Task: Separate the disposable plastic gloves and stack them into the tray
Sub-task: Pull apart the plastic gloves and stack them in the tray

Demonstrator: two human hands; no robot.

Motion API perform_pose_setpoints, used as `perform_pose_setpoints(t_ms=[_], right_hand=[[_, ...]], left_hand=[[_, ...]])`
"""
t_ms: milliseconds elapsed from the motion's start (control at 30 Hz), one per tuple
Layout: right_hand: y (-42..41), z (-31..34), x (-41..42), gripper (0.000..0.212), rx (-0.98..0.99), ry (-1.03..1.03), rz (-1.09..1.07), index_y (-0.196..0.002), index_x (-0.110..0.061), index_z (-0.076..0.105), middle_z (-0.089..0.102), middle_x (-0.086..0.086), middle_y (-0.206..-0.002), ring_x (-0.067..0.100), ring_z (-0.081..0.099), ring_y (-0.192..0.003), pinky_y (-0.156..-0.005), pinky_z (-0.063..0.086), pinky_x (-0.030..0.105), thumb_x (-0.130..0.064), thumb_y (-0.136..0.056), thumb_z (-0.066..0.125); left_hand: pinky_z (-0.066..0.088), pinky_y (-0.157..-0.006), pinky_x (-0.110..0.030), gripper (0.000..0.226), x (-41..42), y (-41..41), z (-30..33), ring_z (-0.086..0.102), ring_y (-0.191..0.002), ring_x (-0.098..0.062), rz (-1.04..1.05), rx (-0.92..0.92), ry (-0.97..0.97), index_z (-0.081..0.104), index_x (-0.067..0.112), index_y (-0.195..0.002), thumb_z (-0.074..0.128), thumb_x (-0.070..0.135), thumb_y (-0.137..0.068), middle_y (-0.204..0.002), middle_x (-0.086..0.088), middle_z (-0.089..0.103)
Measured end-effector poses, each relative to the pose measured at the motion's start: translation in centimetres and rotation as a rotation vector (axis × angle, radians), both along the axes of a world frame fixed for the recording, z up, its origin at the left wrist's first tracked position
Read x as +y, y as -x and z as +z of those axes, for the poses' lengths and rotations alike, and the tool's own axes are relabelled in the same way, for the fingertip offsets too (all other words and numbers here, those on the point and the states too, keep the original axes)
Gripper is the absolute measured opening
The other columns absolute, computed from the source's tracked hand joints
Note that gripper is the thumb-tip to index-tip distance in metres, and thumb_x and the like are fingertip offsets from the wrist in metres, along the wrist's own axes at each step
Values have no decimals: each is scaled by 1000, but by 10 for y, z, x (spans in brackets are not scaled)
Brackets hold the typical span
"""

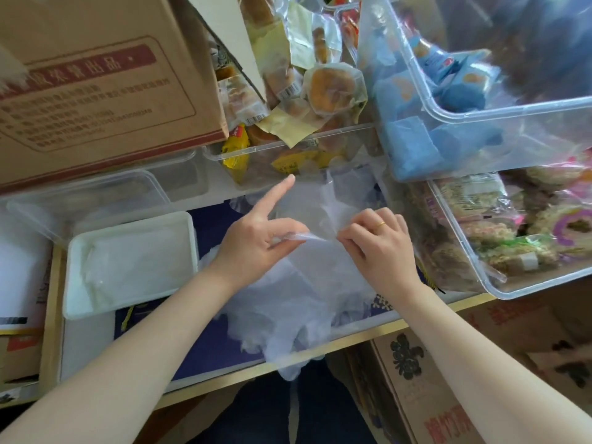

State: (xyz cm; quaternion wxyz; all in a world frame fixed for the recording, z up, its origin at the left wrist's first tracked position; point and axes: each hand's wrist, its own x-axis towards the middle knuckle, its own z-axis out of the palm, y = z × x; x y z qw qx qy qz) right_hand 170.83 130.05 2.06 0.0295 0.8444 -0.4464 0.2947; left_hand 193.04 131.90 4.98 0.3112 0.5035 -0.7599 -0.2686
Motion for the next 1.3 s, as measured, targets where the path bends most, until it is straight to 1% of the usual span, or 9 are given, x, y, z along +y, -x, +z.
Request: perform_pose_setpoints(t_ms=[100,333,467,533,633,700,900,1133,1300], right_hand=[[8,13,0,8,80,82,166,-73,-12,67,58,6,-75,25,51,-64,-58,43,34,-7,-78,70],[21,26,-4,5,-191,-41,73,-80,-17,68,49,-1,-118,25,41,-113,-96,32,35,-22,-79,70],[26,38,-11,82,-685,-803,104,-133,-35,34,27,-1,-147,17,30,-136,-111,32,41,-50,-64,75],[30,47,-16,88,-872,-1124,157,-135,-28,38,49,4,-137,17,48,-125,-101,44,42,-46,-60,81],[28,64,-26,24,-812,-1185,161,-99,-17,67,70,-6,-85,8,64,-78,-72,50,26,-22,-77,75],[25,73,-34,11,-783,-1228,193,-81,-15,67,65,-4,-69,8,57,-60,-55,43,19,-24,-78,71],[22,85,-50,21,-1044,-1273,355,-80,-16,62,68,4,-79,15,64,-70,-66,52,23,-30,-70,75],[28,75,-45,51,-1268,-1429,546,-103,1,50,67,12,-111,21,67,-94,-82,53,29,-33,-75,75],[32,67,-35,73,-1181,-1526,521,-115,10,45,65,13,-116,21,66,-97,-78,54,27,-32,-68,82]], left_hand=[[39,-90,-9,24,-7,8,6,46,-122,3,-100,61,-85,75,20,-85,61,38,-81,-149,10,27],[47,-70,-18,28,-3,12,13,62,-83,-9,-22,138,-38,74,4,-90,61,28,-87,-96,-4,67],[42,-74,-6,19,10,14,20,64,-89,-4,14,238,-3,72,9,-92,64,24,-85,-95,5,69],[45,-77,-9,21,15,13,24,65,-92,-2,31,302,-26,72,13,-93,62,29,-84,-97,20,69],[48,-79,-13,17,20,7,30,66,-94,-3,60,302,-58,72,15,-94,67,27,-84,-101,14,70],[47,-79,-12,15,23,4,35,65,-96,-2,79,280,-78,72,17,-93,67,28,-84,-103,11,70],[43,-87,-8,18,31,-7,40,59,-105,7,226,257,-83,74,34,-89,61,24,-82,-106,40,60],[45,-86,-12,18,38,-3,42,59,-111,-5,244,650,-361,77,22,-83,64,14,-75,-111,15,69],[48,-84,-16,20,40,7,45,66,-97,-10,242,625,-334,77,26,-85,63,13,-77,-95,7,74]])
